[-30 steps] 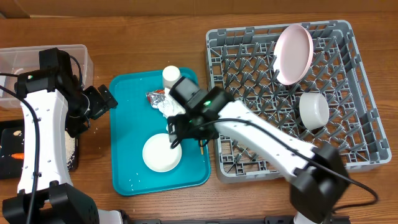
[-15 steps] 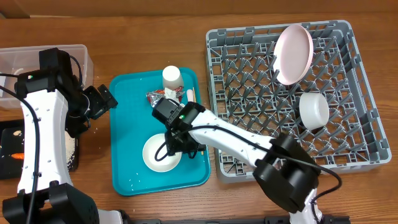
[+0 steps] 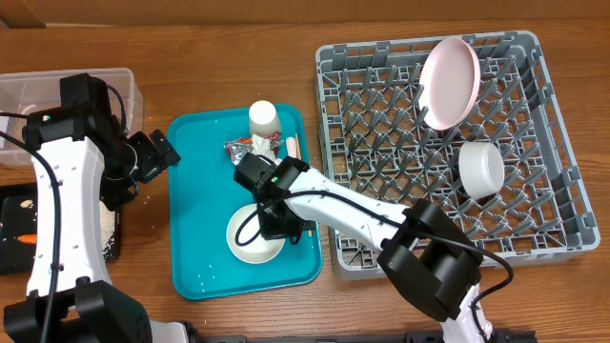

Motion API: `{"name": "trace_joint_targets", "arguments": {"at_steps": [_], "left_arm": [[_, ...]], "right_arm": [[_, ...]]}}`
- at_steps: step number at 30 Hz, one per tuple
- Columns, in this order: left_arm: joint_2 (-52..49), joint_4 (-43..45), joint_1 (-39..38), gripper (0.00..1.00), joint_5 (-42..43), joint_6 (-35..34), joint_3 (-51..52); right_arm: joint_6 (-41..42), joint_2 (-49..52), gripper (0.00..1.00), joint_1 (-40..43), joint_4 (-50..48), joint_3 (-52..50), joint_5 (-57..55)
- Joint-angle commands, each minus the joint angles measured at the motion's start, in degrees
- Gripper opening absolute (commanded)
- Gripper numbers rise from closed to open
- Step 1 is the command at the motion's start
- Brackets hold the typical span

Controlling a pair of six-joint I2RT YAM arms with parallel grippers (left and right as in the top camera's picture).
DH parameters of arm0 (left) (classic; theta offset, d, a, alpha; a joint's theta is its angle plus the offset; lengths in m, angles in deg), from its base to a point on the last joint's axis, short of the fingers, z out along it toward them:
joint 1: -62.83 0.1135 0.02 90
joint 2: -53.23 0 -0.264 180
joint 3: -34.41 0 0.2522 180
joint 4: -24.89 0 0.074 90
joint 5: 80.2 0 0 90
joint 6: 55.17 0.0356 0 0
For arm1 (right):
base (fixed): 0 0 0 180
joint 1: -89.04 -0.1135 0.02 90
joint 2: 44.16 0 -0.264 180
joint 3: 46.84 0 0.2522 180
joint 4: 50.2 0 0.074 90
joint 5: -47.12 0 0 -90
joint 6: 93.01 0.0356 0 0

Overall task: Sort waste into correct bins and load items into the dishwasher rack
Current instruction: 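Lift the bowl and carry it right over the dish rack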

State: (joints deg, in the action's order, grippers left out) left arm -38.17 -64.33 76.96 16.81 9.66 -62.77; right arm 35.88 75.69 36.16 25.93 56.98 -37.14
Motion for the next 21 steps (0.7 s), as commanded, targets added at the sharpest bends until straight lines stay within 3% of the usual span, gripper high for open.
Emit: {"name": "trace_joint_targets", "arguments": {"at_steps": [1, 8, 12, 15, 21], "left_arm": [[0.76, -0.09, 0.09, 1.0, -0.59, -0.59, -1.03], [0.76, -0.09, 0.09, 1.0, -0.61, -0.59, -1.03], [0.76, -0.09, 0.09, 1.0, -0.59, -0.59, -1.03], [0.76, -0.09, 0.09, 1.0, -0.59, -0.59, -1.03], [0.76, -0.09, 0.09, 1.0, -0.61, -0.59, -1.03]], "right_arm": [[-0.31, -0.61, 0.04, 0.48, 2.73, 4.07, -0.74], [-5.4, -5.73, 0.04, 2.1, 11.82, 14.12, -1.09], [-5.42, -11.58, 0.04, 5.33, 18.34, 19.15, -8.2], [-2.58, -16.83, 0.04, 10.1, 23.89, 22.01, -16.87], [6.47, -28.48, 0.04, 27.36, 34.27, 23.65, -34.25]]}}
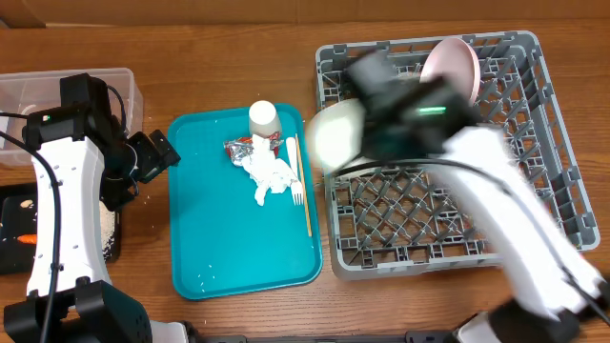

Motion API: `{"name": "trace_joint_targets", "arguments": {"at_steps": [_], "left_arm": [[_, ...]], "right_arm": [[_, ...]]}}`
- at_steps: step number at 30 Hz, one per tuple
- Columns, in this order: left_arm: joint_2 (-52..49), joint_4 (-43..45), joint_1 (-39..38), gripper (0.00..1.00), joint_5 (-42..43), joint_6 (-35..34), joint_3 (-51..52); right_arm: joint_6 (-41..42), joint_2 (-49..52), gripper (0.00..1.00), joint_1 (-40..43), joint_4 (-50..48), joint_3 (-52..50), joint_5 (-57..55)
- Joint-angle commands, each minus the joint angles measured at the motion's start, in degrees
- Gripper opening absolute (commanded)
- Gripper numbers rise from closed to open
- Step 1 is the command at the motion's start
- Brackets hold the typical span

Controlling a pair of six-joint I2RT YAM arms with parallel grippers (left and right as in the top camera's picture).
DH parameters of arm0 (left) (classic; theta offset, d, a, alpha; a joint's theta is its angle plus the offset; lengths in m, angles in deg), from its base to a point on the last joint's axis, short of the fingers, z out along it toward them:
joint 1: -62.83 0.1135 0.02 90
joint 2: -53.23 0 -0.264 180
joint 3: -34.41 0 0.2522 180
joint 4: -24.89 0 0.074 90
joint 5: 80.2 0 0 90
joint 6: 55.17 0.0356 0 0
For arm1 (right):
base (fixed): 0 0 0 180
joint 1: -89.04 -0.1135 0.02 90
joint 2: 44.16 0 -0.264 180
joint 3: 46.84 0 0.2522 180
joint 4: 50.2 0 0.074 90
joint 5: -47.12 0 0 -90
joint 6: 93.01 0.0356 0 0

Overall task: Sort waste into correct bins and load items into the dishwasher rack
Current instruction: 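Lift the bowl and carry it right over the dish rack, then lower the bowl into the back-right of the rack and release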

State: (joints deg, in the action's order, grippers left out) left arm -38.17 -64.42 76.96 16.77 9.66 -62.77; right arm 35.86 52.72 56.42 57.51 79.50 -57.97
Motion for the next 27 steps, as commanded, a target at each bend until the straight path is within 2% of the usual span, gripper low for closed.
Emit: {"name": "trace_joint_targets", "arguments": {"at_steps": [1, 8, 15, 19, 27], "left_arm": [[0.76, -0.02, 0.09, 1.0, -0.55, -0.59, -1.03], [0.76, 0.0, 0.09, 1.0, -0.55, -0.59, -1.03], [0.76, 0.0, 0.04, 1.0, -0.55, -0.59, -1.03], [0.76, 0.0, 0.07, 1.0, -0.57, -0.59, -1.03], [0.76, 0.0, 0.11, 1.0, -0.57, -0.59, -1.03]], "right_arm": [[8.11, -6.88, 0.04, 10.12, 3.1, 1.03, -16.09], [16.24, -9.66, 0.04, 29.33, 2.08, 0.55, -26.6], [16.31, -6.08, 0.04, 38.66, -9.88, -4.28, -33.57], [11.26, -2.19, 0.04, 39.78, -16.17, -5.4, -35.69], [-8.35, 9.57, 0.04, 39.78, -32.76, -5.38, -39.65]]}}
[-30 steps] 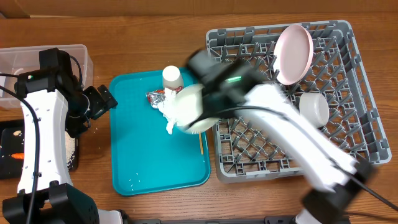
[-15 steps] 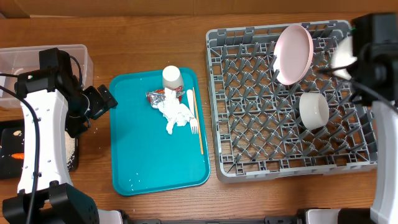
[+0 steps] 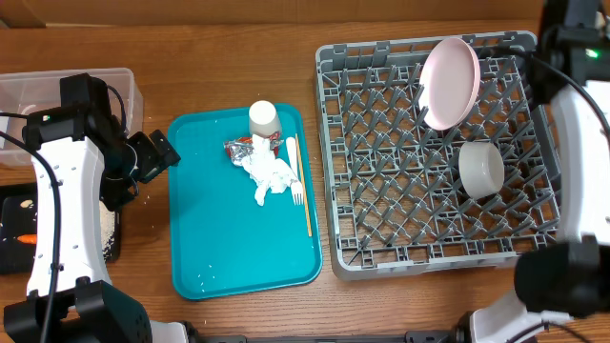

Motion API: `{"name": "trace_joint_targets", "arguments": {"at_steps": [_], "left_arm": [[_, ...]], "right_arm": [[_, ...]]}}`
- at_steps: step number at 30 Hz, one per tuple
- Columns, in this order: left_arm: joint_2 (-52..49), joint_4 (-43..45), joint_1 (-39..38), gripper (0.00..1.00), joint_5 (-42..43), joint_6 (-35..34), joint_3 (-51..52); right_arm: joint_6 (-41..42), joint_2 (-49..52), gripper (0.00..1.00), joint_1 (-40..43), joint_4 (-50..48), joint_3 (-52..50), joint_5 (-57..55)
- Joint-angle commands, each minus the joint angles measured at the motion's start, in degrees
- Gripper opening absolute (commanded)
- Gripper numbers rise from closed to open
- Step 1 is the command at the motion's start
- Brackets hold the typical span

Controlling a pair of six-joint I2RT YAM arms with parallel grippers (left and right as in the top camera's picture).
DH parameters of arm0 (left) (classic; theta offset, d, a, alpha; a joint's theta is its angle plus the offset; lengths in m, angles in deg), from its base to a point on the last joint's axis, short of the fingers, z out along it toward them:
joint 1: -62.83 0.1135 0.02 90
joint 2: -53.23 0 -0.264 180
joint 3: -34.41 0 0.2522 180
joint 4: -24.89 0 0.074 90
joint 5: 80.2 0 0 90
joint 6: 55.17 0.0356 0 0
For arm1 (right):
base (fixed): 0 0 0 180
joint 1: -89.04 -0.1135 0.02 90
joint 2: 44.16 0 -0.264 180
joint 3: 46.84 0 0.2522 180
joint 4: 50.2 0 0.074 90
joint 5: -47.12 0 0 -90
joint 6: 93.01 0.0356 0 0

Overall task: Sort waste into correct bins and load items into the dishwasher rack
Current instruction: 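Lower the bowl into the back-right of the rack and release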

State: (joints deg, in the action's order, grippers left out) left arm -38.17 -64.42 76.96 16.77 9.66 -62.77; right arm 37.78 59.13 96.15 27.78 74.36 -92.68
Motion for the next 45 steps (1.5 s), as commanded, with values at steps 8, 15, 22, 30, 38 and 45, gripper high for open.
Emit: {"name": "trace_joint_targets", "arguments": {"at_steps": [8, 15, 22, 30, 38, 45], "left_arm": [[0.76, 0.0, 0.09, 1.0, -0.55, -0.59, -1.03], [0.76, 0.0, 0.09, 1.0, -0.55, -0.59, -1.03], [0.76, -0.02, 0.09, 1.0, -0.55, -0.59, -1.03], [0.76, 0.0, 0.09, 1.0, -0.57, -0.59, -1.03], [0.76, 0.0, 0.09, 1.0, -0.55, -0.59, -1.03], [0.76, 0.0, 0.09, 1.0, -0.55, -0.59, -1.03]], "right_arm": [[-24.37, 11.13, 0.04, 0.02, -15.37, -0.24, -13.62], [-24.55, 16.61, 0.04, -0.15, -15.3, -0.26, -21.62], [-22.69, 17.55, 0.04, -1.09, -14.01, -0.7, -25.7], [-20.57, 17.55, 0.04, -1.11, -14.73, -7.06, -22.67], [-20.68, 17.55, 0.08, -1.22, -13.99, -7.58, -16.57], [-21.31, 17.49, 0.13, -1.84, -12.46, -7.56, -11.37]]}}
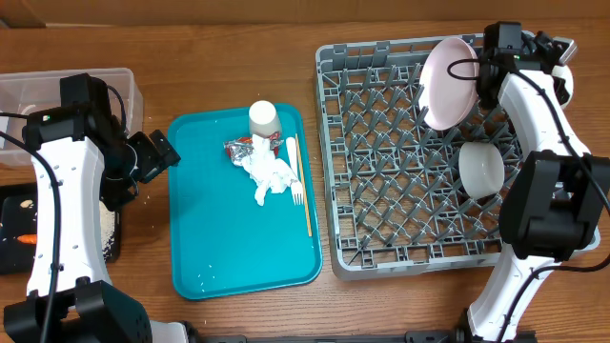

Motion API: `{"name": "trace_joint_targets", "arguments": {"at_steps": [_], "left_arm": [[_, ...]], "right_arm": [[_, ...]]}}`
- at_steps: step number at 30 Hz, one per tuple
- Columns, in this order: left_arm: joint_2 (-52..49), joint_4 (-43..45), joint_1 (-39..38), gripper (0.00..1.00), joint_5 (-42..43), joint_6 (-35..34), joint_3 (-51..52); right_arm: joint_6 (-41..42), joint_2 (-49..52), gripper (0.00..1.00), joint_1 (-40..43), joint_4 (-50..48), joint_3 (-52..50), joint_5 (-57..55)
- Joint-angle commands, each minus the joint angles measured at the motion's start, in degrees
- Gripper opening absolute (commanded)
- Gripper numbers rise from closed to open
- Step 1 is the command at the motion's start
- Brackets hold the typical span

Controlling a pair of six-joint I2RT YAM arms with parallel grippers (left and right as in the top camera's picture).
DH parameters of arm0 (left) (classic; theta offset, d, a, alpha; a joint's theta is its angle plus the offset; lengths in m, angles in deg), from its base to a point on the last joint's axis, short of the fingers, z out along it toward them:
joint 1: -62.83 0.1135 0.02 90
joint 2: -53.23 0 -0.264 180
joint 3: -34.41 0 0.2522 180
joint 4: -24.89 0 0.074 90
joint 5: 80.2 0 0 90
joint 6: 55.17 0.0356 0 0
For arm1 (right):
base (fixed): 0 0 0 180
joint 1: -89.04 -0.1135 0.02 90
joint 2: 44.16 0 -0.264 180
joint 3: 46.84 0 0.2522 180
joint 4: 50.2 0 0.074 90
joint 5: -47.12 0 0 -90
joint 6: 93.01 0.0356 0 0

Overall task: Sort waste into correct bins and load items into the dishwasher rack
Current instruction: 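Lower the bowl into the back-right of the rack and release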

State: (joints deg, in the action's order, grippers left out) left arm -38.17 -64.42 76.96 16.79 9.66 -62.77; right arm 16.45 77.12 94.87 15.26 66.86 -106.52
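Observation:
A teal tray [205, 257] holds a white cup [263, 116], a foil wrapper [238, 148], a crumpled white napkin [270, 173], a white fork [296, 186] and a wooden chopstick [305, 205]. The grey dishwasher rack [381, 238] carries a pink plate [450, 81] on edge and one white bowl [481, 169]. My right gripper [558, 50] is over the rack's far right corner, just right of the plate; its fingers are hidden. My left gripper [160, 152] hangs open and empty at the tray's left edge.
A clear plastic bin [114, 81] stands at the far left. Below it, a black bin [11, 224] holds something orange. White crumbs lie beside the left arm. The right arm stretches along the rack's right side.
The right arm, which was at the frame's right edge with its gripper out of view, now reaches in over the rack's far right corner beside the pink plate. The left arm has not moved.
My right gripper was down on a white bowl in the teal tray. Then the bowl was in the air over the rack's left side, blurred. After that the tray held no bowl and the arm stood far right. Now the gripper is by the pink plate.

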Motion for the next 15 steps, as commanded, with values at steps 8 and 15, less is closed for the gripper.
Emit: {"name": "trace_joint_targets", "arguments": {"at_steps": [8, 15], "left_arm": [[0.76, 0.0, 0.09, 1.0, -0.59, -0.59, -1.03], [0.76, 0.0, 0.09, 1.0, -0.57, -0.59, -1.03]], "right_arm": [[0.04, -4.37, 0.45, -2.67, 1.86, 1.7, 8.44], [0.07, -11.91, 0.64, -2.05, 5.01, 6.23, 30.01]]}}
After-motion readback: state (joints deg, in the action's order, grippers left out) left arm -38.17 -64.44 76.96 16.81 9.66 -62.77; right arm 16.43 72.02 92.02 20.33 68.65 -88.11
